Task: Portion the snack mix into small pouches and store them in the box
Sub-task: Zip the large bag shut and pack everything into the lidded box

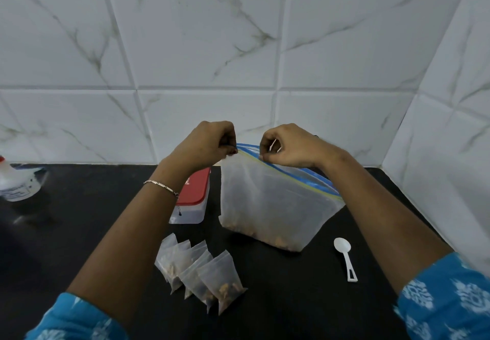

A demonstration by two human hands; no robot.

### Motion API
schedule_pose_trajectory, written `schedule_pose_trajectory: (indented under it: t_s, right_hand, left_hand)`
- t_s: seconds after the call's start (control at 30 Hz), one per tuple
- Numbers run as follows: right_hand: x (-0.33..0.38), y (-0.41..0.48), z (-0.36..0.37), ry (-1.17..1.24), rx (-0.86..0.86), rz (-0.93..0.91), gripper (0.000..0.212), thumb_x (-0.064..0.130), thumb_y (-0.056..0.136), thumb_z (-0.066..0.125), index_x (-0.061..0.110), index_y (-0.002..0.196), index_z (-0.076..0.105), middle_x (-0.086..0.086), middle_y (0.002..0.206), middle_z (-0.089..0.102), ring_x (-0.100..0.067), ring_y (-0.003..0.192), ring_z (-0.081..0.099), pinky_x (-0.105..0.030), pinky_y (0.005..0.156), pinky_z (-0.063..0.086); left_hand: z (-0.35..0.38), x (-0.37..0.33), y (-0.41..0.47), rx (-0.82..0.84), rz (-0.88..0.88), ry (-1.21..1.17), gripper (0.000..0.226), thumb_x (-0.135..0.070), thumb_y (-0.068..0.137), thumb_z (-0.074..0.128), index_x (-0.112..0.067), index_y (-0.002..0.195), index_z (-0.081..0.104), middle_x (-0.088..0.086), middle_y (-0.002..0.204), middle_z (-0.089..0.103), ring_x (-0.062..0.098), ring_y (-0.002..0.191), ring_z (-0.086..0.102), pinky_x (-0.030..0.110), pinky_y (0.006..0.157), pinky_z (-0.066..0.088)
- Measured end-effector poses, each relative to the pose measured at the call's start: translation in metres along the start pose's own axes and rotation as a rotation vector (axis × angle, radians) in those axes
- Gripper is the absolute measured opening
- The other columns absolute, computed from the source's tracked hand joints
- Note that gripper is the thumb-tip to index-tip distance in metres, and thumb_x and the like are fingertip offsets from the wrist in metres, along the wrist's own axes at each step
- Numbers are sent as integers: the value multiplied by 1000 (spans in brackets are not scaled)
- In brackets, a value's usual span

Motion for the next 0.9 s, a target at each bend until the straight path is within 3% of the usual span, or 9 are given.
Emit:
schedule_pose_trajectory:
  t_s: [0.13, 0.23, 0.3, 0.5, 0.6, 0.77, 0.9]
  right_hand:
    - [-6, -1, -4, 20, -45, 9, 10, 24, 88, 68, 16, 93, 70, 8, 90, 67, -8, 86, 63, -27, 79, 53]
    - [-4, -2, -2, -7, -74, 11, 18, 36, 86, 70, 19, 94, 70, 12, 90, 66, -6, 84, 61, -15, 64, 44]
    - [-2, -3, 2, -52, -68, 4, 26, 43, 79, 76, 22, 92, 68, 17, 86, 61, -4, 80, 59, -11, 57, 34]
    - [-6, 6, 12, -138, -113, -53, 29, 37, 82, 74, 19, 103, 66, 6, 102, 63, -10, 86, 54, -23, 73, 42]
    - [-5, 8, 16, -121, -125, -68, 20, 32, 89, 67, 18, 104, 65, 5, 103, 63, -12, 88, 55, -25, 74, 43]
    - [-11, 11, 16, 75, -179, -31, 5, 20, 87, 69, 19, 91, 66, 4, 91, 67, -14, 84, 61, -27, 74, 49]
    - [-12, 10, 16, 228, -209, 12, 13, 9, 80, 76, 16, 83, 66, 10, 74, 65, 0, 66, 60, -12, 64, 47]
  left_hand:
    - [-2, 3, 1, 11, -45, -65, 19, -15, 83, 75, -17, 92, 59, -4, 72, 71, 4, 64, 67, 15, 67, 50]
    - [-2, 3, 4, 23, -63, -39, 9, -15, 85, 72, -16, 93, 69, -7, 71, 71, -1, 64, 67, 4, 63, 46]
    - [-2, 2, 5, 20, -75, -55, 5, -15, 85, 71, -15, 90, 71, -4, 73, 72, 1, 65, 68, 6, 65, 47]
    - [0, 6, 5, 11, -107, -112, 3, -15, 86, 70, -16, 89, 71, -2, 74, 72, 1, 62, 67, 6, 63, 49]
    - [1, 8, 5, 11, -121, -108, 3, -17, 86, 70, -18, 88, 69, 0, 76, 72, 7, 67, 68, 17, 70, 53]
    - [-1, 12, 6, 12, -139, -68, 9, -24, 84, 73, -19, 90, 69, 3, 75, 72, 14, 72, 67, 26, 73, 53]
    - [-1, 12, 6, 36, -132, -39, 12, -23, 83, 74, -16, 92, 70, -1, 74, 70, 6, 66, 63, 19, 68, 51]
Point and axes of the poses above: each hand's wrist, its own y-axis towards the middle knuckle, its own z-axis out of the palm, x = y × z, the point moved 4 cm from there along y, towards the middle knuckle
